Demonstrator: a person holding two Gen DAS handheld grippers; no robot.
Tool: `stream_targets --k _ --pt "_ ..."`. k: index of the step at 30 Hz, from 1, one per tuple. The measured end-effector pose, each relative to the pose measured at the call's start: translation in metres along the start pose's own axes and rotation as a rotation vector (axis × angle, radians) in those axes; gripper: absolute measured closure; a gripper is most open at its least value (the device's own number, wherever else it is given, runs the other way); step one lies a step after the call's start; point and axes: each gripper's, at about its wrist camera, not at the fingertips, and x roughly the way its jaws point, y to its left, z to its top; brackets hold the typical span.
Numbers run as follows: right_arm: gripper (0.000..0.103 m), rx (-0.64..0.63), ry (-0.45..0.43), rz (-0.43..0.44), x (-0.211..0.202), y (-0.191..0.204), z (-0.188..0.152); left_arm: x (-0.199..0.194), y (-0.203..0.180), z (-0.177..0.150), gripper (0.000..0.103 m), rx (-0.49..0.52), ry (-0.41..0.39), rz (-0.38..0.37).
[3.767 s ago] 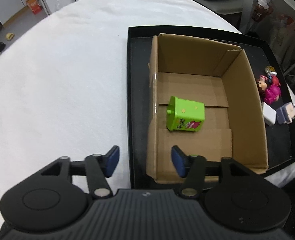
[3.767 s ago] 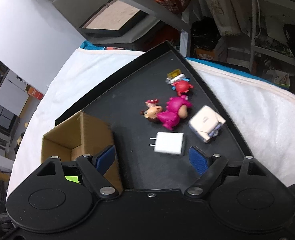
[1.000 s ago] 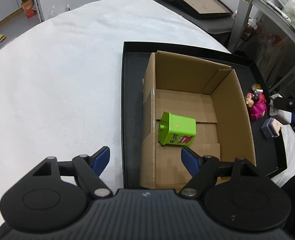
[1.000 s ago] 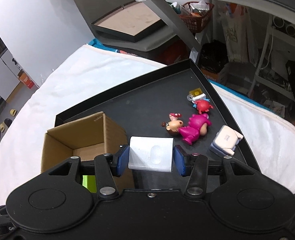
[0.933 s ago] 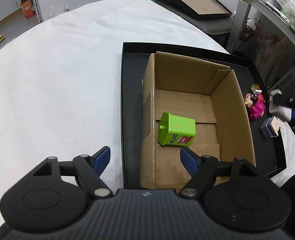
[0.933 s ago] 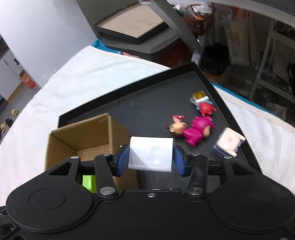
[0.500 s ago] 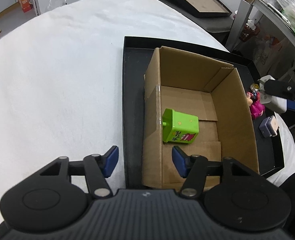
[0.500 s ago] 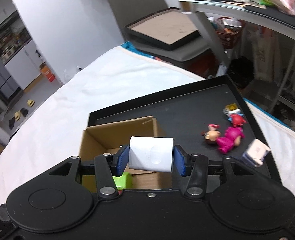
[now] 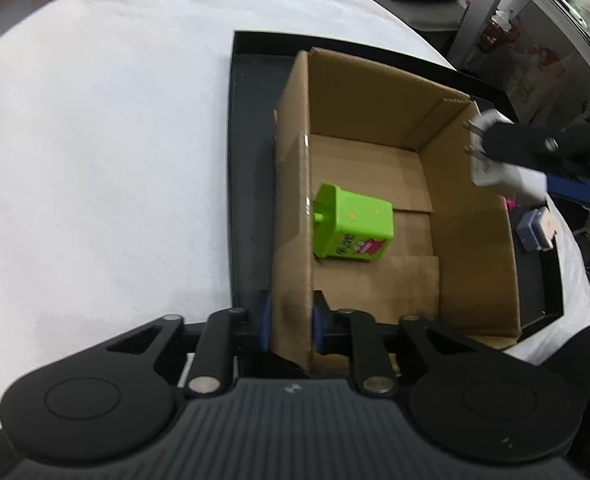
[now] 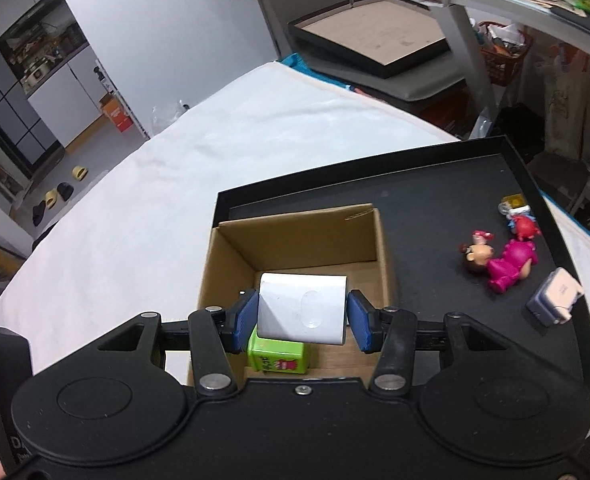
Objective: Organize rigid objects
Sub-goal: 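Carry the white charger into the cardboard box with the right tool while the left tool grips the box wall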
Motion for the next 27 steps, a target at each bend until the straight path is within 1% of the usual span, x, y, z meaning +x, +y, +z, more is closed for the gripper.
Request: stream_targets --k 9,13,18,20,26,27 --pt "0.055 0.031 0.039 0.046 0.016 0.006 0.006 -0.001 0.000 -0.002 0.087 0.001 -0.001 -0.026" --pt "0.055 0.024 0.051 0.058 0.022 0.011 0.007 -0.001 0.000 -0.001 0.086 0.007 0.001 -0.028" --pt "0.053 0.011 0.059 0.099 0.024 0.021 0.012 0.002 0.005 0.000 0.086 -0.006 0.025 -0.063" --pt "0.048 0.013 0.062 0.103 0.023 0.022 0.012 0.002 0.006 -0.001 0.086 -0.008 0.023 -0.061" --pt "0.048 0.028 0.061 0.083 0.015 0.008 0.005 0.000 0.009 0.000 0.086 -0.024 0.014 -0.076" --pt "0.048 0.032 0.061 0.077 0.013 0.005 0.005 -0.001 0.009 0.000 0.085 -0.025 0.009 -0.066"
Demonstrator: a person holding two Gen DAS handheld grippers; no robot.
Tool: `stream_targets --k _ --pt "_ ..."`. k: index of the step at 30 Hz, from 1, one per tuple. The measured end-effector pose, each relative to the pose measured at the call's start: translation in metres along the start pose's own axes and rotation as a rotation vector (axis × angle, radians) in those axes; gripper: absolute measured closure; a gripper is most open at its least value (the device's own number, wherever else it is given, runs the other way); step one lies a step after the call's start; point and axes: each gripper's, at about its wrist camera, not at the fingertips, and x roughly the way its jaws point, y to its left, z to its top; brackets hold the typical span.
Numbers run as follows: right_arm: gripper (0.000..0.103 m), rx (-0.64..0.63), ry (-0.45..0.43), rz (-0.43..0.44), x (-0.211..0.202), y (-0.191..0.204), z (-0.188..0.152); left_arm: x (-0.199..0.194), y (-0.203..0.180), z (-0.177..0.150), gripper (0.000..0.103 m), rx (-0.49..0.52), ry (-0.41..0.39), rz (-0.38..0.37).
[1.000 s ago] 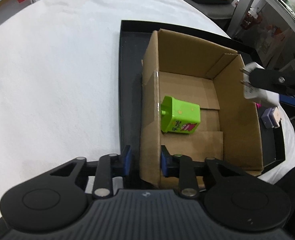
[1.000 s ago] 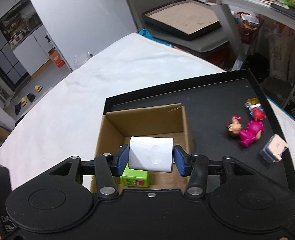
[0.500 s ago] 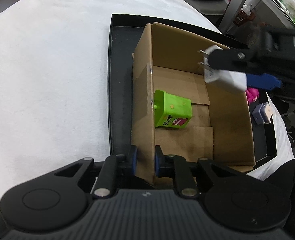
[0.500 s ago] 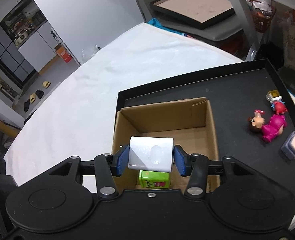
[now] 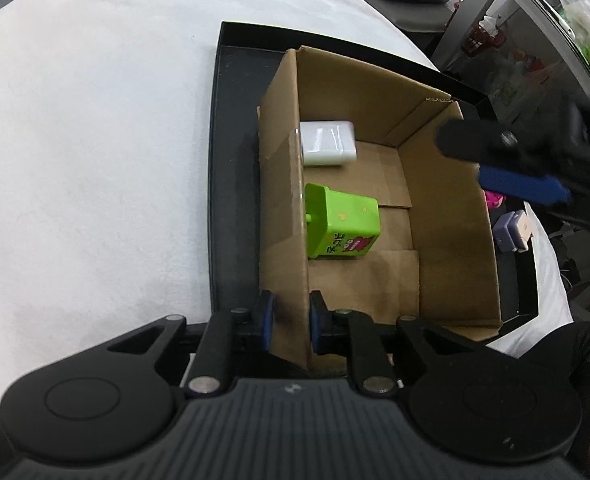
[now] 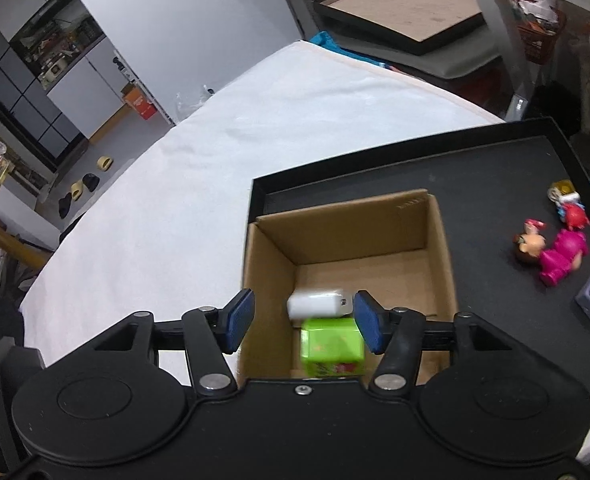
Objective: Organize rigid objects
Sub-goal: 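Carry the white charger into the cardboard box with the right tool while the left tool grips the box wall, then open the right tool to release the charger while the left tool releases the box wall, then grasp the white-and-blue cube with the right tool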
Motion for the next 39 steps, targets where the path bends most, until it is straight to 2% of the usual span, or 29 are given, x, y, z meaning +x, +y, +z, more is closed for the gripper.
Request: stream_targets --k 11,15,24,31,39 --pt "0.043 0.050 -0.043 -0.081 -0.026 -0.046 -0.004 -0.005 -0.009 -0.003 0.077 0.015 -0.029 0.069" --pt "0.042 0.082 -0.050 -0.113 -0.032 -0.065 -0.009 -0.006 -0.010 -0.003 0.066 0.007 -0.028 0.114" --pt "0.027 0.117 -0.073 -0.203 -0.037 -0.101 -0.015 -0.008 -0.010 -0.005 0.051 -0.022 -0.029 0.147" --pt "0.019 0.165 -0.085 -0.258 -0.036 -0.130 -0.018 -0.011 -0.022 -0.005 0.048 0.004 -0.067 0.224" --pt "0.014 0.239 -0.089 -0.278 -0.028 -0.162 -0.025 -0.016 -0.031 -0.007 0.043 0.029 -0.120 0.303"
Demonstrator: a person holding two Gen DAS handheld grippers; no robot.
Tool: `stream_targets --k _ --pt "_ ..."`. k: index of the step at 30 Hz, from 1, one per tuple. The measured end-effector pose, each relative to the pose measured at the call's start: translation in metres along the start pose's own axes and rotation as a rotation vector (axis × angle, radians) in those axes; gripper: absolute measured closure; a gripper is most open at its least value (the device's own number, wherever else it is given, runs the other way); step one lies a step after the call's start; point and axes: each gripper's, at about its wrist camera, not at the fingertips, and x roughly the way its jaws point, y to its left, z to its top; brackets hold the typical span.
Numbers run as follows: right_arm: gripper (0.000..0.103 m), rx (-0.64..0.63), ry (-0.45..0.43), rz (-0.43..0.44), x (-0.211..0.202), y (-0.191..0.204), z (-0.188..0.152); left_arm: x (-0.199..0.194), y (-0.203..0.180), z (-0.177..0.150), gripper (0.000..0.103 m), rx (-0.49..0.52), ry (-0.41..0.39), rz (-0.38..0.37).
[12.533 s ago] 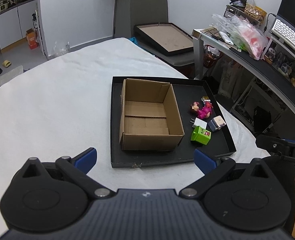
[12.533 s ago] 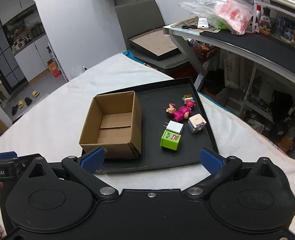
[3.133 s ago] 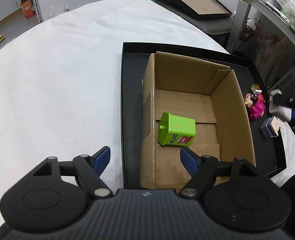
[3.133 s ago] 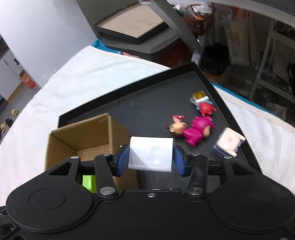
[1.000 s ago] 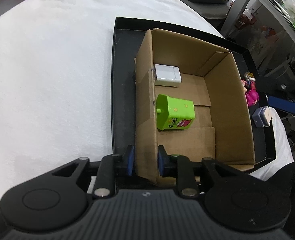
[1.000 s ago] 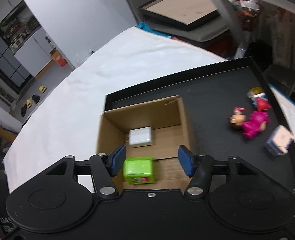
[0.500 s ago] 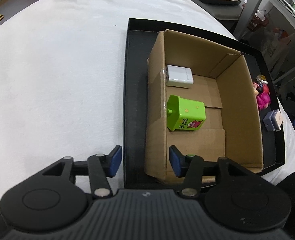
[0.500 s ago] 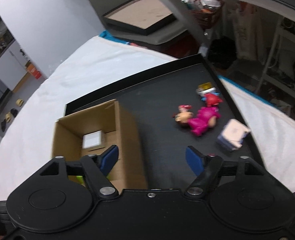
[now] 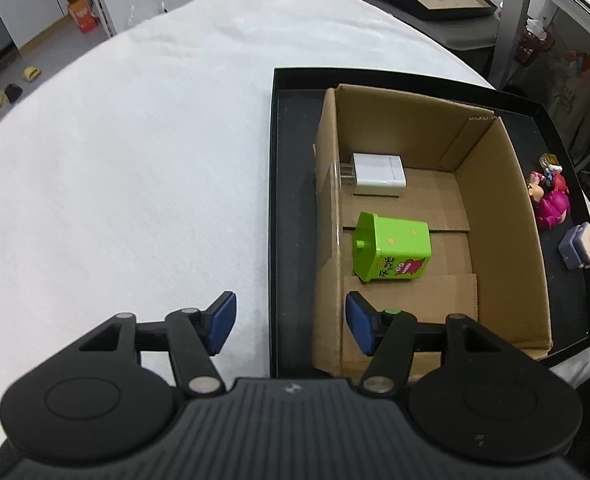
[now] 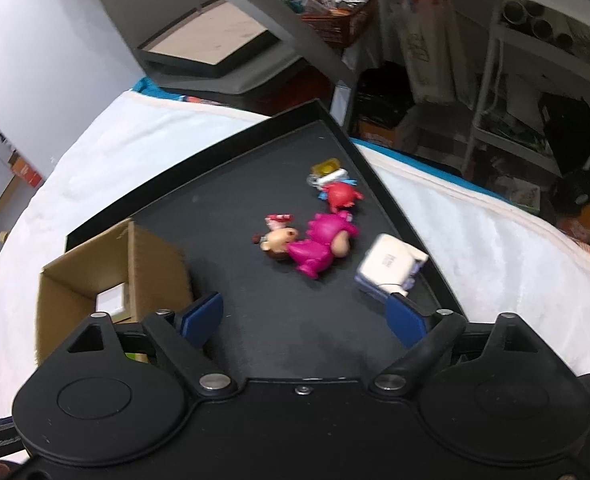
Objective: Organize rigid objects
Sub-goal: 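Grasp the white-and-blue cube with the right tool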
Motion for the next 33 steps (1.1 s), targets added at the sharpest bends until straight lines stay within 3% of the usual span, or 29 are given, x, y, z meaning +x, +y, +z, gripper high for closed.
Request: stream_targets --k 4,12,19,33 --pt "0.013 0.034 -0.004 -0.007 0.011 -0.017 -0.001 0.001 0.001 0.001 0.035 -0.023 0.002 0.030" --pt "0.013 0.090 0.010 -0.011 0.033 -0.046 -0.006 0.001 -0.012 0.002 0.033 0.013 -0.005 0.082" --pt "0.013 0.098 0.021 0.014 0.046 -0.048 -0.005 -0.003 -0.017 0.003 0.032 0.010 -0.030 0.111" --pt "0.016 0.164 0.071 0.009 0.077 -0.054 0.004 0.004 -0.019 0.013 0.032 -0.015 -0.007 0.112"
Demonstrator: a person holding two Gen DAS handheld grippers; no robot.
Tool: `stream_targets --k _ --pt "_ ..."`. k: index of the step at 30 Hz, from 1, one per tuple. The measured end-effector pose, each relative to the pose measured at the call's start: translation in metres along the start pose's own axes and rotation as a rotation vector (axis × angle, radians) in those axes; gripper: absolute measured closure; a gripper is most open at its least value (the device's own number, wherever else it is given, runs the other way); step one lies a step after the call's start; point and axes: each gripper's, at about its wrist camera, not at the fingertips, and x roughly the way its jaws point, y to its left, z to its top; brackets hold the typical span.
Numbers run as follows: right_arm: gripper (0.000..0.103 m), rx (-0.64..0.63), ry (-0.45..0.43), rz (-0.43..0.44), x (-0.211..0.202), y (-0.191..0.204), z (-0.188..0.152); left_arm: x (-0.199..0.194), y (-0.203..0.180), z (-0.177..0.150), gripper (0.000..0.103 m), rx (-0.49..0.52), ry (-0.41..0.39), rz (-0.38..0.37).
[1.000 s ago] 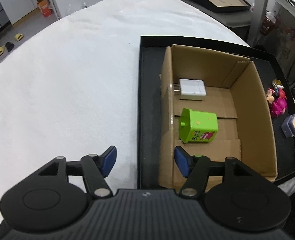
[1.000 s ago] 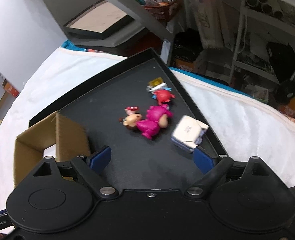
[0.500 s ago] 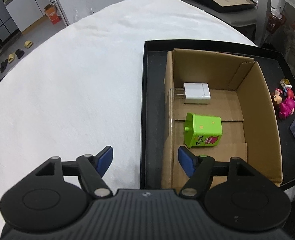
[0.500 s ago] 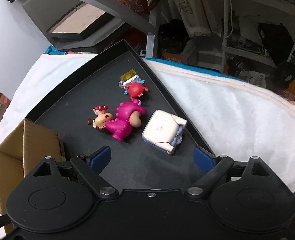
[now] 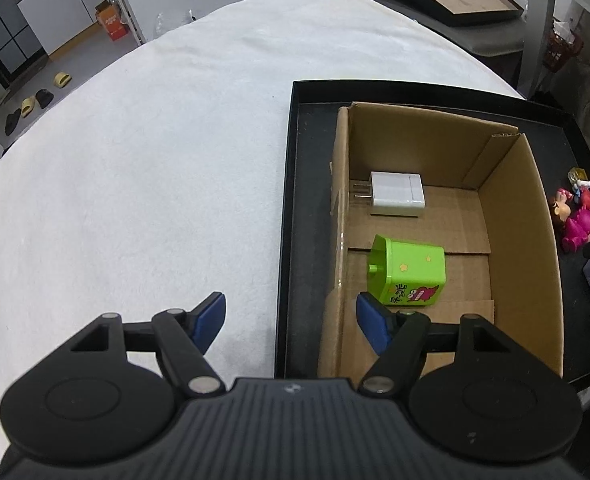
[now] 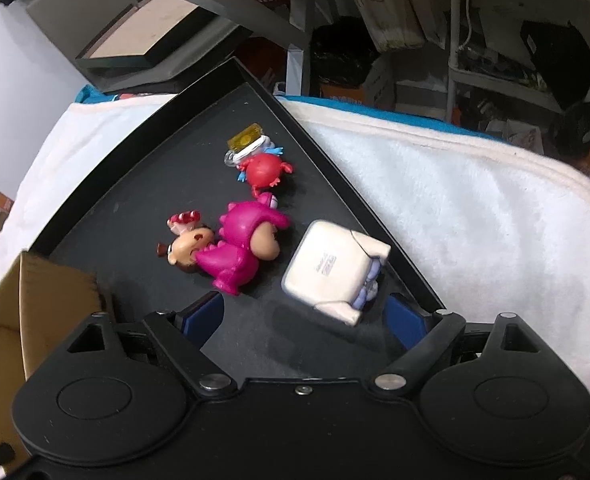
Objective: Organize rigid objects
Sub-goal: 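Grasp the white-and-blue cube with the right tool, then lift the white-and-blue cube with the right tool toward the cardboard box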
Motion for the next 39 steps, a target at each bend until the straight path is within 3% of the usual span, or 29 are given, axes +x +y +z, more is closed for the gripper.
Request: stream_targets --k 3,6,9,18,39 --pt "0.021 0.033 0.017 -0.008 0.007 -0.002 0.005 0.001 0.001 0.001 0.032 -0.011 0.006 -0.007" --pt "0.053 0.048 0.018 -0.032 0.008 -0.002 0.007 0.001 0.003 0.001 0.032 -0.020 0.008 -0.010" --pt "0.054 0.028 0.032 0.004 0.006 0.000 0.005 0.001 0.003 0.000 0.032 -0.025 0.005 -0.016" --pt "0.054 -0.007 0.028 -0.001 -0.012 0.000 -0.006 -0.003 0.006 -0.002 0.032 -0.026 -0.010 -0.041" --pt "0.055 -0.087 -0.097 0.032 -0.075 0.035 -0.001 -0.011 0.022 -0.010 0.032 -0.056 -0.059 -0.114"
